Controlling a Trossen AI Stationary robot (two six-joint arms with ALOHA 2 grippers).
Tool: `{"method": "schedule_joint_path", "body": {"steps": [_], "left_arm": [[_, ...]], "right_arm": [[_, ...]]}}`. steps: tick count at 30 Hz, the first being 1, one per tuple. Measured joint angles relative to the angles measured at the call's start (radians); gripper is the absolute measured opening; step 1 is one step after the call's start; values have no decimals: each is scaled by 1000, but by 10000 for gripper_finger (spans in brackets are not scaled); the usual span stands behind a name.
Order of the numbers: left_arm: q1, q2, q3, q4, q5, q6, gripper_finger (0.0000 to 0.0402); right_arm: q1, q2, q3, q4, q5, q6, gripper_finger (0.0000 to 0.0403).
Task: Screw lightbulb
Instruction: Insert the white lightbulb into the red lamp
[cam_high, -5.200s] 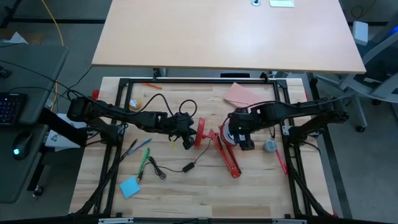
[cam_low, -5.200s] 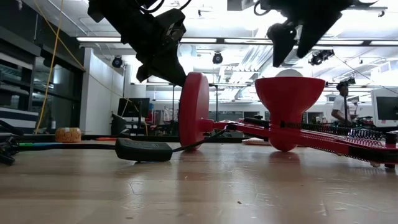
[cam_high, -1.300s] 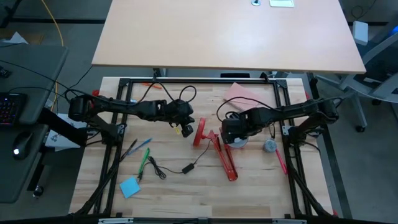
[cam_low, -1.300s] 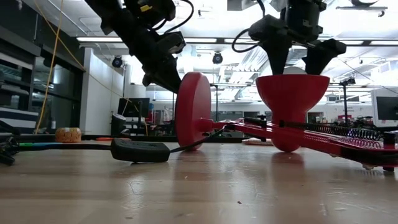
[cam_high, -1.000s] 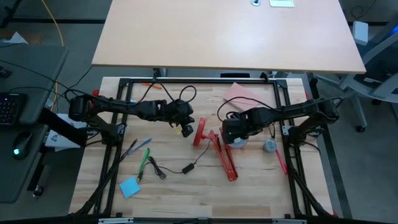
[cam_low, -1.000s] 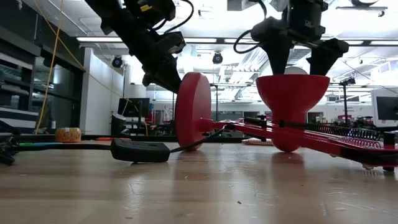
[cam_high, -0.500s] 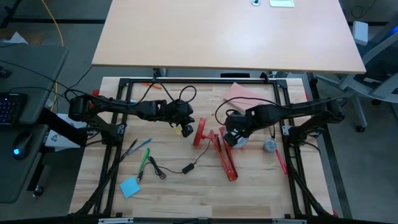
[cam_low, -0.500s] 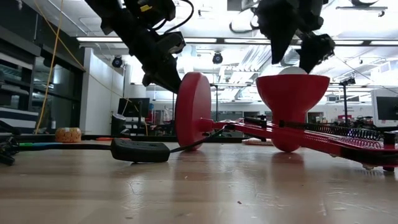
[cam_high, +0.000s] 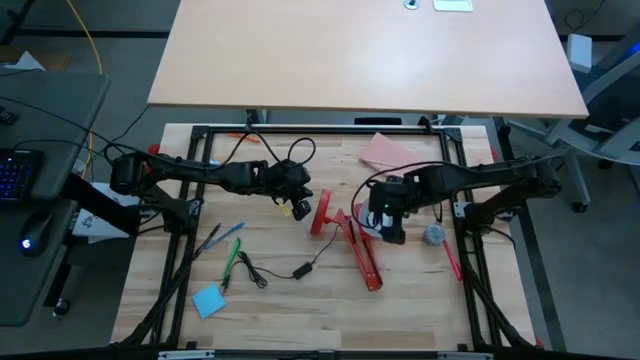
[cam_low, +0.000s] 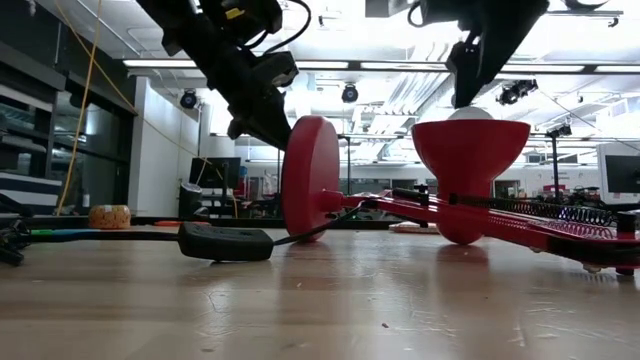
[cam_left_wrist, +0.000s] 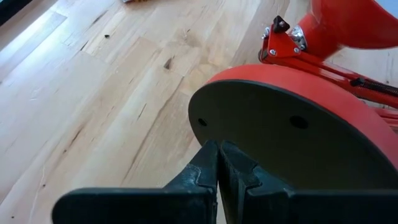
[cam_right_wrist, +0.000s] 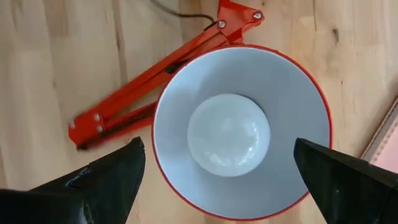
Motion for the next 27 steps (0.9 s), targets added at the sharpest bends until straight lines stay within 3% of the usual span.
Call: {"method": "schedule_joint_path", "body": {"steps": [14, 19, 27], "left_arm": [[0, 0, 0, 0, -4, -14, 0], [0, 0, 0, 0, -7, -35, 0], [0, 0, 0, 0, -11, -40, 0]], "right_arm": [[69, 57, 1, 5, -14, -599, 399], [91, 81, 1, 8, 115, -635, 399], [51, 82, 1, 10, 112, -627, 393]]}}
